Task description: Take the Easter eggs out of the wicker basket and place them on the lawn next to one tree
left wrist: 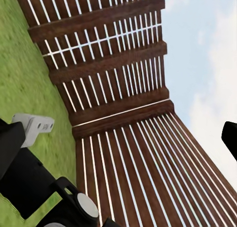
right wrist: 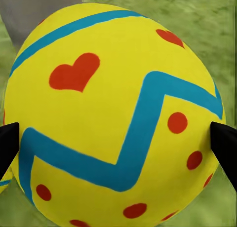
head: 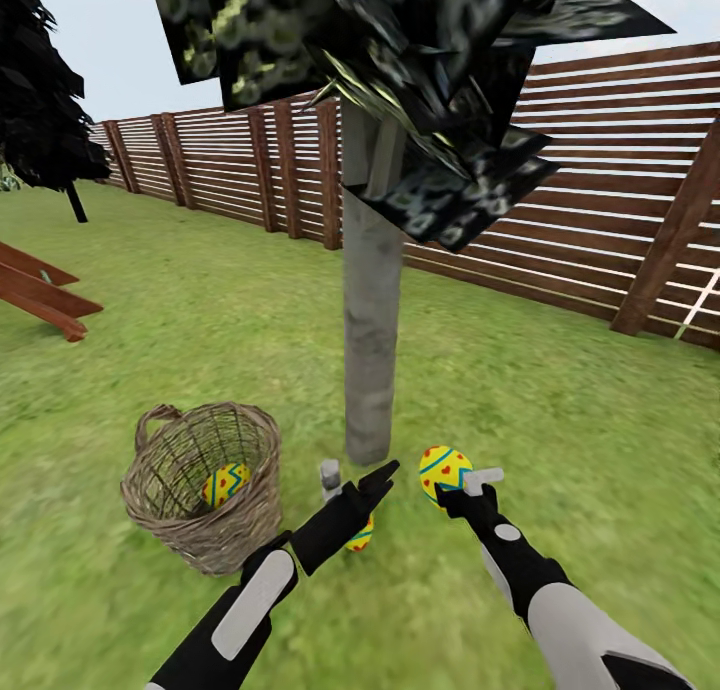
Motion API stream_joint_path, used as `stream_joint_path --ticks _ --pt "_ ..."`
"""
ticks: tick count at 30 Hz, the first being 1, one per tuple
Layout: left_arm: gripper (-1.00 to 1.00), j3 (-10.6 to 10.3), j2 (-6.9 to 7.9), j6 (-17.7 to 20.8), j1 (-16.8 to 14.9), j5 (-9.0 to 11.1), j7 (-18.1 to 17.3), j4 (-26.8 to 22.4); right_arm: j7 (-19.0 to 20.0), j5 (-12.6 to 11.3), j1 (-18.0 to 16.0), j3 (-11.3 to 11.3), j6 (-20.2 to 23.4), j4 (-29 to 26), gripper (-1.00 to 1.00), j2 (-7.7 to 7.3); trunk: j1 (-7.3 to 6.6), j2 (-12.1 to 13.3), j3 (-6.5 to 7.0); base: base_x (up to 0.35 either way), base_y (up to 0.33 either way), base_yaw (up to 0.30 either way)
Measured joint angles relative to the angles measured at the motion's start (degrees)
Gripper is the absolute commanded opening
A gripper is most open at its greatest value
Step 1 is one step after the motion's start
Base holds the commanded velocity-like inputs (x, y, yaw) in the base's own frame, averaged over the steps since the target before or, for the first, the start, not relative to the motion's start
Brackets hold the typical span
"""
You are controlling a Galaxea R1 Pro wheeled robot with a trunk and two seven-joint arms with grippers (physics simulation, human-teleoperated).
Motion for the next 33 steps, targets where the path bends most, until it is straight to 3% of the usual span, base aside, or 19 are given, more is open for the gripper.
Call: stream_joint_path --ticks 5,6,9,10,14,20,23,25,27,31,33 --pt "1.0 0.0 0.0 0.0 0.0 0.0 0.0 0.1 0.0 0.0 0.0 0.5 -0.1 0.1 -1.0 0.08 0.0 0.0 0.0 0.267 -0.224 0.0" --pt "1.0 0.0 0.0 0.0 0.0 0.0 0.0 0.1 0.0 0.0 0.0 1.5 0.0 0.3 -1.0 0.11 0.0 0.0 0.0 0.268 -0.223 0.0" --pt "1.0 0.0 0.0 0.0 0.0 0.0 0.0 0.0 0.0 -0.1 0.0 8.5 -0.2 1.9 -1.0 0.19 0.0 0.0 0.0 0.235 -0.202 0.0" --pt "1.0 0.1 0.0 0.0 0.0 0.0 0.0 0.0 0.1 -0.1 0.0 9.4 -0.3 1.9 -1.0 0.24 0.01 0.0 0.0 0.093 -0.083 0.0" --pt "1.0 0.1 0.01 0.0 0.0 0.0 0.0 -0.1 -1.8 -0.1 0.0 9.8 -0.3 2.0 -1.0 1.31 0.03 0.0 0.0 0.018 -0.016 0.166" --pt "1.0 -0.2 -0.12 0.0 0.0 0.1 -0.4 -0.1 -3.5 -0.2 0.0 9.9 -0.3 2.1 -1.0 1.51 0.08 0.0 -0.44 0.0 0.0 0.288" --pt "1.0 -3.1 -0.17 0.1 0.0 0.1 -0.3 -1.4 -3.5 -0.2 0.0 9.9 -0.3 2.1 -1.0 1.61 0.16 -0.1 -1.11 0.0 0.0 0.208" --pt "1.0 -6.7 -0.18 0.1 0.0 0.2 0.0 -5.2 -3.5 -0.1 0.0 9.9 -0.3 2.2 -1.0 2.18 0.21 -0.1 -1.55 0.0 0.0 0.035" --pt "1.0 -11.9 -0.23 0.1 0.0 0.1 0.2 -8.5 -3.5 -0.1 0.0 9.9 -0.3 2.2 -1.0 2.37 0.26 -0.1 -1.99 0.0 0.0 0.006" --pt "1.0 -14.8 -0.26 0.1 0.0 0.2 0.2 -11.8 -3.5 -0.1 0.0 9.9 -0.3 2.2 -1.0 2.43 0.36 -0.2 -2.88 0.0 0.0 0.0" --pt "1.0 -17.2 -0.31 0.1 0.0 0.2 0.2 -13.6 -3.5 -0.1 0.0 9.9 -0.2 2.2 -1.0 2.48 0.41 -0.2 -3.32 0.0 0.0 0.0"
